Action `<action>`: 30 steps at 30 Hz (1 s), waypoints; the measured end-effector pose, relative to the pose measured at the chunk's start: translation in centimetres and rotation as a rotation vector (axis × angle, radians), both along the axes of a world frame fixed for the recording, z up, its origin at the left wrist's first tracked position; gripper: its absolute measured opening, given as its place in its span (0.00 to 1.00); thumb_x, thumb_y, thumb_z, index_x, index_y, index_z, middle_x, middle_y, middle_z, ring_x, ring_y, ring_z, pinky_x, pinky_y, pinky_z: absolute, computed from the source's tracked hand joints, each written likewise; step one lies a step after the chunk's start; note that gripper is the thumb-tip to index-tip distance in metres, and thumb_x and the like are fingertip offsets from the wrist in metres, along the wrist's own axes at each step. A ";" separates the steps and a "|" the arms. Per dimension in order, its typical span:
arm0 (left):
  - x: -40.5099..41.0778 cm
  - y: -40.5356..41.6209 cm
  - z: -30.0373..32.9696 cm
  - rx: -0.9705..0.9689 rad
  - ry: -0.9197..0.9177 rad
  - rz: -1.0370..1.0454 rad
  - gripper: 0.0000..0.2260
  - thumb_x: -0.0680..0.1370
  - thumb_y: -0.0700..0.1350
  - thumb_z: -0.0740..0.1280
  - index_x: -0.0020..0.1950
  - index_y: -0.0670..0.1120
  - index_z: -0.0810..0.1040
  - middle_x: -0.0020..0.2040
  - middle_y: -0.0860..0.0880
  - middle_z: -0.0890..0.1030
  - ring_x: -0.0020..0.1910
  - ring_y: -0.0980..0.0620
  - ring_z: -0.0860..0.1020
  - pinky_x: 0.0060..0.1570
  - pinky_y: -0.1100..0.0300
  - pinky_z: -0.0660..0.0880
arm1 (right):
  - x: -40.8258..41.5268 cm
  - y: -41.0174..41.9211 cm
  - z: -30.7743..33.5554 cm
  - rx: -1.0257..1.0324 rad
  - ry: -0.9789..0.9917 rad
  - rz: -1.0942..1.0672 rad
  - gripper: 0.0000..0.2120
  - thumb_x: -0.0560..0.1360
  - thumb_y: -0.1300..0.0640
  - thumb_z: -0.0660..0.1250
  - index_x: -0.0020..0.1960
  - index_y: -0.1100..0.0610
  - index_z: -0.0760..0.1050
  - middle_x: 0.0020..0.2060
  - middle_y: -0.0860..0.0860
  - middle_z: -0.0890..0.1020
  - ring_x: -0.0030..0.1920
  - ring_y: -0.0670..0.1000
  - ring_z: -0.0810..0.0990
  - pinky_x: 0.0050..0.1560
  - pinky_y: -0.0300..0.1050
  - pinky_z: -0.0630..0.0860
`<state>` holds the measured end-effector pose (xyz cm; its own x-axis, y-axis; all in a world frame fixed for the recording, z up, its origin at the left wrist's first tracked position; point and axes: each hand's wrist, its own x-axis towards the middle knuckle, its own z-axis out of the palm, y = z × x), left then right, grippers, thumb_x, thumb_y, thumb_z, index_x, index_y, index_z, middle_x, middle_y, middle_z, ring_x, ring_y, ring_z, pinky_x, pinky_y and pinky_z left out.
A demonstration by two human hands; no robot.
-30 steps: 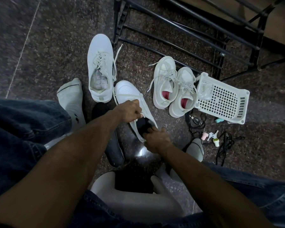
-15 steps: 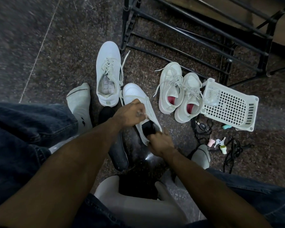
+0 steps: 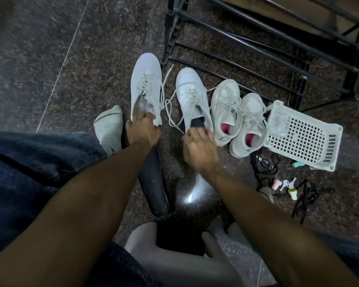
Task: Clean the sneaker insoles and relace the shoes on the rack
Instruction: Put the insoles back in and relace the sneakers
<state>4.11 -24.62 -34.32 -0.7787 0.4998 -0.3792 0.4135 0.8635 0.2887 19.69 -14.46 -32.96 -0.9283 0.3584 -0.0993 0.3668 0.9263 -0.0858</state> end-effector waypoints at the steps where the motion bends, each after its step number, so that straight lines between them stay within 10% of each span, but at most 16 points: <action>1: 0.0 0.0 -0.2 0.011 0.002 -0.006 0.18 0.76 0.45 0.64 0.66 0.47 0.74 0.69 0.44 0.71 0.68 0.42 0.69 0.68 0.43 0.63 | 0.9 -1.4 -0.4 -0.032 0.036 0.043 0.08 0.68 0.58 0.70 0.48 0.56 0.79 0.45 0.53 0.78 0.48 0.56 0.76 0.51 0.53 0.72; 8: 0.2 0.2 -1.0 0.087 -0.007 0.032 0.17 0.74 0.42 0.64 0.64 0.45 0.76 0.65 0.43 0.75 0.69 0.42 0.67 0.68 0.43 0.62 | 3.4 -9.8 -4.1 -0.790 -0.491 -0.555 0.17 0.72 0.43 0.65 0.51 0.56 0.79 0.48 0.55 0.83 0.52 0.59 0.81 0.52 0.50 0.78; 17: 0.6 0.5 -0.7 0.098 -0.071 0.096 0.18 0.74 0.41 0.66 0.64 0.46 0.75 0.66 0.44 0.74 0.68 0.43 0.69 0.71 0.44 0.60 | 2.9 -10.1 -6.2 -0.884 -0.546 -0.660 0.10 0.70 0.54 0.65 0.48 0.55 0.80 0.51 0.54 0.82 0.55 0.58 0.80 0.54 0.49 0.77; 30: 5.5 0.0 1.3 0.044 -0.263 0.146 0.18 0.77 0.45 0.65 0.68 0.48 0.74 0.70 0.42 0.71 0.68 0.40 0.69 0.69 0.49 0.65 | 9.5 0.6 -0.9 -1.163 -0.098 -0.802 0.15 0.71 0.72 0.67 0.30 0.58 0.71 0.20 0.49 0.72 0.20 0.42 0.68 0.23 0.35 0.66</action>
